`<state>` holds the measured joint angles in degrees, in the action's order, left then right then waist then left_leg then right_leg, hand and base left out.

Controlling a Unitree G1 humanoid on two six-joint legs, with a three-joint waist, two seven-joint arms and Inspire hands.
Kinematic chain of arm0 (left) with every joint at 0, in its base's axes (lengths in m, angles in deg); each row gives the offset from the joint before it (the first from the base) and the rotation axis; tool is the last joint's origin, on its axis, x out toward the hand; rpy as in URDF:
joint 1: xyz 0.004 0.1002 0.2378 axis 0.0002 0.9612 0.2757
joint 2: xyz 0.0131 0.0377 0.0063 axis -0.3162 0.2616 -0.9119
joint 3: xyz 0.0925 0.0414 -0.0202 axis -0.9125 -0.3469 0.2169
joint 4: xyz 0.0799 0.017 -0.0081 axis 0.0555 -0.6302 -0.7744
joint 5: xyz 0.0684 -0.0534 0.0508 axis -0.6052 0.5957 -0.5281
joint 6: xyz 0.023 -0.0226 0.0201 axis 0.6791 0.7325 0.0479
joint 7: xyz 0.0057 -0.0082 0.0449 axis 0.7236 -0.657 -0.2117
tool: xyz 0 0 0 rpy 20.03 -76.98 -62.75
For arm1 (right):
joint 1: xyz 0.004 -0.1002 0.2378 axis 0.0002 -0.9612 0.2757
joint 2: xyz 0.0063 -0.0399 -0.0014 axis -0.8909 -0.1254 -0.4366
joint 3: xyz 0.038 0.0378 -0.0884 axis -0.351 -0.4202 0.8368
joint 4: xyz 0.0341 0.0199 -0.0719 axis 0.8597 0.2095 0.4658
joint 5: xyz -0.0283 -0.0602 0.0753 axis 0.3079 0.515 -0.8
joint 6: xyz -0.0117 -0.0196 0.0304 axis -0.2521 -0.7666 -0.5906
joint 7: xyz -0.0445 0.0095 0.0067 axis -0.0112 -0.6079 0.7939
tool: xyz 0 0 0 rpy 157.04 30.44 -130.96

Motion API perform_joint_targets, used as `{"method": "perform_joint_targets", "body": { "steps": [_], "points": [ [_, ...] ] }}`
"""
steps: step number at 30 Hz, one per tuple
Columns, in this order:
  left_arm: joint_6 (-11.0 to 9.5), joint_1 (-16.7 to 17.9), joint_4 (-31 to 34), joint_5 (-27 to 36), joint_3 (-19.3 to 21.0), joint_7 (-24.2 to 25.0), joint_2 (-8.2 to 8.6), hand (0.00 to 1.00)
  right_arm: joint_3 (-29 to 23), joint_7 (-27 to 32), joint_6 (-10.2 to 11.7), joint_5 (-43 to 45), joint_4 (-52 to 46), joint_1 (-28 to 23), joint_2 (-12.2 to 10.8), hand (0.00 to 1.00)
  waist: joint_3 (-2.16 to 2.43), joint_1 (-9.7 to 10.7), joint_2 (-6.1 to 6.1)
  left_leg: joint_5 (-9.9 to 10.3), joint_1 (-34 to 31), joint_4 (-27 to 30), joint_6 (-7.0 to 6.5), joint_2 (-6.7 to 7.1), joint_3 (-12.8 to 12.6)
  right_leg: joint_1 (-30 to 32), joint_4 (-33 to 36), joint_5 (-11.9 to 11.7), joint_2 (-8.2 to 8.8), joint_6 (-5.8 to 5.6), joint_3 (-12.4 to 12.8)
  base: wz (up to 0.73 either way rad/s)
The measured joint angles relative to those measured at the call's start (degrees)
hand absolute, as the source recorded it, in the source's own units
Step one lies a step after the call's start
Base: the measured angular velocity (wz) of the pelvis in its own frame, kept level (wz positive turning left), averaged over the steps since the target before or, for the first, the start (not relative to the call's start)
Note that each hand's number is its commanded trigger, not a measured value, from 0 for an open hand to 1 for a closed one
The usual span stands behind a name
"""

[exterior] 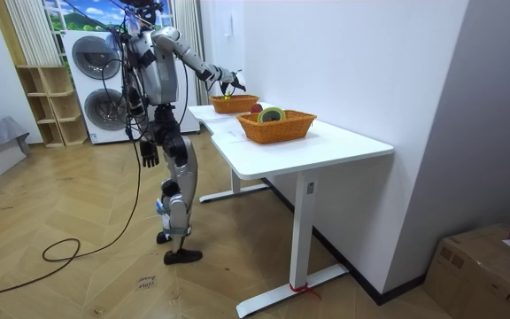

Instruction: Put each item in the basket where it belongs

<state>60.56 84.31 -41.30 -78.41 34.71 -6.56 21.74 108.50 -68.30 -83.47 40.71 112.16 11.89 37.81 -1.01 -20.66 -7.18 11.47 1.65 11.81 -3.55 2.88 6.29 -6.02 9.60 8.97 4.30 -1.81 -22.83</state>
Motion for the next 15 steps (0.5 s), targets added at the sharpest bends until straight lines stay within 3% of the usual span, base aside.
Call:
{"method": "perform_joint_targets", "body": {
  "steps": [15],
  "points": [
    [-0.02, -0.09, -0.41, -0.03, -0.07, 0.01, 0.09, 0.00, -0.32, 0.00, 1.41, 0.01, 0.00, 0.00, 0.00, 0.00, -0.15, 0.49, 1.07, 0.00, 0.15, 0.37, 0.00, -0.02, -0.20, -0.01, 0.03, 0.01, 0.31, 0.00, 0.79, 0.00]
  ]
}}
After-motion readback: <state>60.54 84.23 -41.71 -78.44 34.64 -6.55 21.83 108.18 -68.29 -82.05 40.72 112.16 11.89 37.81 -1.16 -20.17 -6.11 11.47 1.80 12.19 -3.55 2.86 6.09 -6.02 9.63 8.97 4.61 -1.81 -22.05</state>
